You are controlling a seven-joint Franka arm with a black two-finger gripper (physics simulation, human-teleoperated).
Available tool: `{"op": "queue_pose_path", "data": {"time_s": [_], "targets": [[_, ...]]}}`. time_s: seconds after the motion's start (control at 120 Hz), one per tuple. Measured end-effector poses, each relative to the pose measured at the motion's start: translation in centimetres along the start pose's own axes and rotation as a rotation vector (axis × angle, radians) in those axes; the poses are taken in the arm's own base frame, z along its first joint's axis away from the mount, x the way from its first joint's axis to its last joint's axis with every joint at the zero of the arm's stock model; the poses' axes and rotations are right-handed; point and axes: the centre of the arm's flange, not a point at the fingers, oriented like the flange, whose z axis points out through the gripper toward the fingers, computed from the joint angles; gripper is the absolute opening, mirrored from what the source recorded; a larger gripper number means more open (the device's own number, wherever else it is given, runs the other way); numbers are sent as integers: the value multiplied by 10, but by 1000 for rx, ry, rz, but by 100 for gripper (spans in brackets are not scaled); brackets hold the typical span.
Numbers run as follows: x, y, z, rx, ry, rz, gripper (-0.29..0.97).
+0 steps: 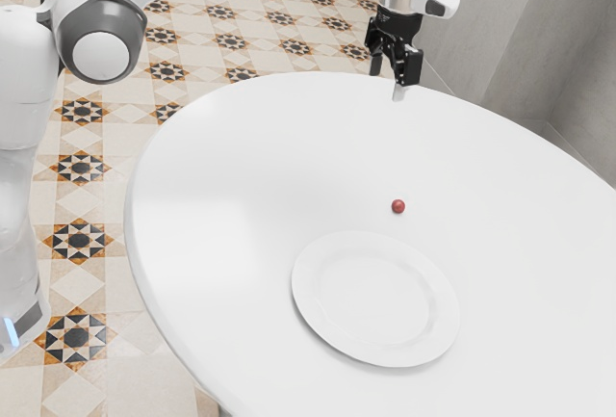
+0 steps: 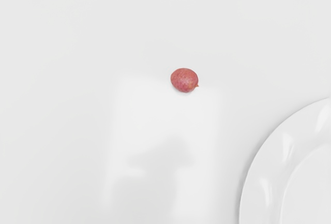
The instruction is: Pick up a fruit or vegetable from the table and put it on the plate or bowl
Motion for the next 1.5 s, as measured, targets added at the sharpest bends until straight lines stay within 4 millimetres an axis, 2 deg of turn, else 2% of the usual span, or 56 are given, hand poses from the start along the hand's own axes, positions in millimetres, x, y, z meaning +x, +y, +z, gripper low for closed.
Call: {"op": "queue_pose_path", "data": {"time_s": [0.342, 0.408, 0.508, 0.608, 0.717, 0.775, 0.858, 0.967, 1.108, 1.242, 1.367, 1.5], "targets": [[0, 5, 1, 2, -1, 1, 68], [-2, 23, -2, -1, -1, 39, 68], [-8, 67, 1, 20, -8, 131, 68], [-2, 90, 29, 45, -46, 187, 68], [13, 108, 76, 56, -88, 233, 68], [20, 114, 94, 56, -92, 252, 68], [27, 118, 116, 57, -102, 270, 68], [33, 121, 136, 57, -113, 290, 68], [35, 125, 149, 56, -121, 313, 68], [40, 111, 154, 63, -122, 306, 68], [47, 82, 155, 70, -121, 274, 68], [54, 78, 167, 67, -108, 287, 68]]}}
